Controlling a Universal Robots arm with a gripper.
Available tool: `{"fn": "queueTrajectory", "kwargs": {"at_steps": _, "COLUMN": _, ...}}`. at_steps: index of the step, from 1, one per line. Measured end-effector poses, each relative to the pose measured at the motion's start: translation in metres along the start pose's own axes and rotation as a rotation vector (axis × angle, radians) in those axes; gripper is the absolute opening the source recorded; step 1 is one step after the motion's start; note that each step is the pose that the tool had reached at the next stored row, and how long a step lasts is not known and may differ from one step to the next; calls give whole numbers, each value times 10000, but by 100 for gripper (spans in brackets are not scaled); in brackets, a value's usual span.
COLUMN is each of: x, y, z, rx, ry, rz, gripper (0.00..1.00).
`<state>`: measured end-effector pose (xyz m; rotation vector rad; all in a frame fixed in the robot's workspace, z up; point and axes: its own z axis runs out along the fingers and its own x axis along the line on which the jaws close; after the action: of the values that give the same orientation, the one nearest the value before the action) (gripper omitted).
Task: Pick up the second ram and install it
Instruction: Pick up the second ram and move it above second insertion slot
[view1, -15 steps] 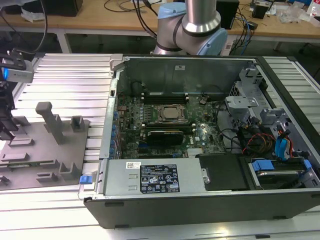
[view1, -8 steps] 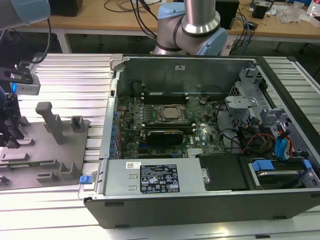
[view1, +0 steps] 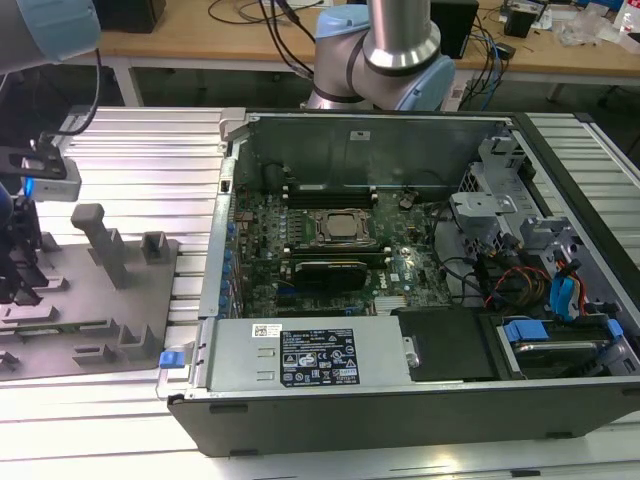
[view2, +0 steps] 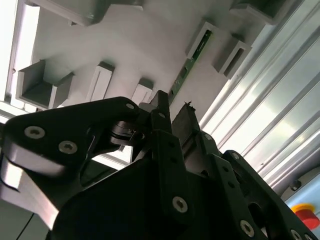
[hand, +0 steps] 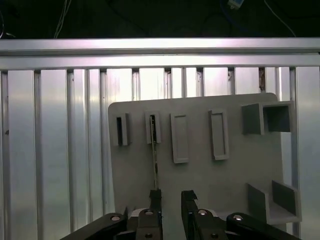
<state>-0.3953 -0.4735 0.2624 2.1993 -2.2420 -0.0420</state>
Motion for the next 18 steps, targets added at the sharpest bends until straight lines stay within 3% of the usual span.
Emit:
{"fn": "queueTrajectory", "kwargs": {"at_steps": 4, "x": 41, "y": -2, "z": 79, "rx": -1, "ry": 0, "rz": -1, "gripper": 30}}
{"fn": "queueTrajectory", "kwargs": {"at_steps": 7, "x": 53, "y": -4, "z": 247, "rx": -1, "ry": 1, "rz": -28, "gripper": 30}}
{"fn": "queueTrajectory", "kwargs": {"at_steps": 11, "x": 92, "y": 3, "z": 363, "rx": -1, "ry": 1, "rz": -33, "gripper": 30}}
{"fn": "queueTrajectory", "kwargs": {"at_steps": 18, "x": 97, "y": 24, "z": 574, "rx": -5, "ry": 4, "rz": -121, "gripper": 30}}
